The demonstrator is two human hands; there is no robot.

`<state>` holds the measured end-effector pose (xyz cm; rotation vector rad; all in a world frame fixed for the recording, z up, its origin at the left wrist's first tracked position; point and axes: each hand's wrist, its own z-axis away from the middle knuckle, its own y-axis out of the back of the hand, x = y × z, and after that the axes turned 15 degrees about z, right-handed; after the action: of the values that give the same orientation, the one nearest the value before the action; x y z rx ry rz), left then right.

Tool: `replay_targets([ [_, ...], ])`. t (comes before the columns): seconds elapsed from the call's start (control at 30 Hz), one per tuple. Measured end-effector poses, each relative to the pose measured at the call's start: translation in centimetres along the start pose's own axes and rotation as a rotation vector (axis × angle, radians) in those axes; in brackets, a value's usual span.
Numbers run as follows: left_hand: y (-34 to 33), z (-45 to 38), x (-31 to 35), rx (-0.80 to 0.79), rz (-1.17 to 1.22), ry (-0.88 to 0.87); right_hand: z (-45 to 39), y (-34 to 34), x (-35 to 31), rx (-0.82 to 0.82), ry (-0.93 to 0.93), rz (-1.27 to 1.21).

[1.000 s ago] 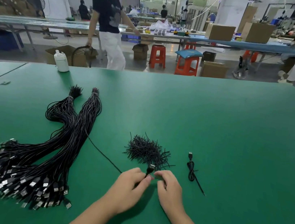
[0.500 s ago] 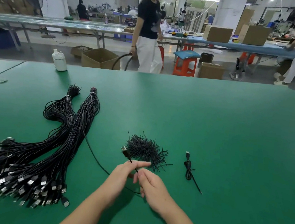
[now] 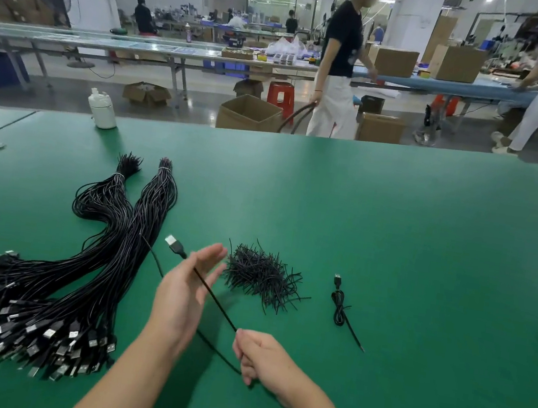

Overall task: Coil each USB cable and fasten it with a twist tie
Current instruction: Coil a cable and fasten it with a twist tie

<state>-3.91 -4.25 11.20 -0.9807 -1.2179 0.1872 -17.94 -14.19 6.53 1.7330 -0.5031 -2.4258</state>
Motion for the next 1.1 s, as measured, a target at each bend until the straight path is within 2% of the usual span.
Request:
replay_targets([
  [0.07, 0.1, -0.2, 1.7, -0.068, 0.221, 0.219, -0.4, 0.2, -0.3, 0.042, -0.012, -0.007],
  [0.13, 0.3, 0.6, 3.0, -0.2, 0.201, 0.517, -0.8, 0.8, -0.9, 0.064, -0.018, -0.03],
  [0.23, 0.9, 1.6, 2.8, -0.447, -0.359, 0.818, -1.2, 2.3, -1.7, 0.03, -0.003, -0.055],
  [0.3, 1.3, 2.2, 1.7, -0.458, -0.626, 0.889, -1.3, 2.9, -2.0, -0.014, -0.007, 0.02],
  [0.4, 1.3, 2.6, 0.3, -0.343, -0.8, 0.781, -1.4, 2.9, -2.4, 0.024, -0.043, 0.229],
  [0.5, 1.0, 2.8, 0.1, -0.443, -1.083, 0.64, -1.3, 2.7, -2.5, 0.084, -0.058, 0.336],
  [0.57, 1.2, 2.7, 0.1, -0.523, -1.245, 0.631, -0.9, 2.6, -2.4, 0.079, -0.051, 0.369],
  [0.7, 1.5, 2.7, 0.2, -0.522, -1.379, 0.626, -0.3, 2.4, -2.8, 0.087, -0.027, 0.439],
  [0.9, 1.7, 2.4, -0.4, -0.561, -1.605, 0.482, -0.2, 2.3, -3.6, 0.195, 0.038, 0.493],
  [0.97, 2.2, 2.5, -0.7, -0.533, -1.5, 0.448, -0.3, 2.2, -3.6, 0.24, 0.075, 0.564],
  [1.03, 2.6, 2.4, -1.0, -0.43, -1.122, 0.457, -0.3, 2.1, -3.6, 0.289, 0.095, 0.526],
  [1.1, 2.8, 2.1, -1.4, -0.241, -0.657, 0.43, -0.3, 2.2, -3.7, 0.295, 0.12, 0.45],
])
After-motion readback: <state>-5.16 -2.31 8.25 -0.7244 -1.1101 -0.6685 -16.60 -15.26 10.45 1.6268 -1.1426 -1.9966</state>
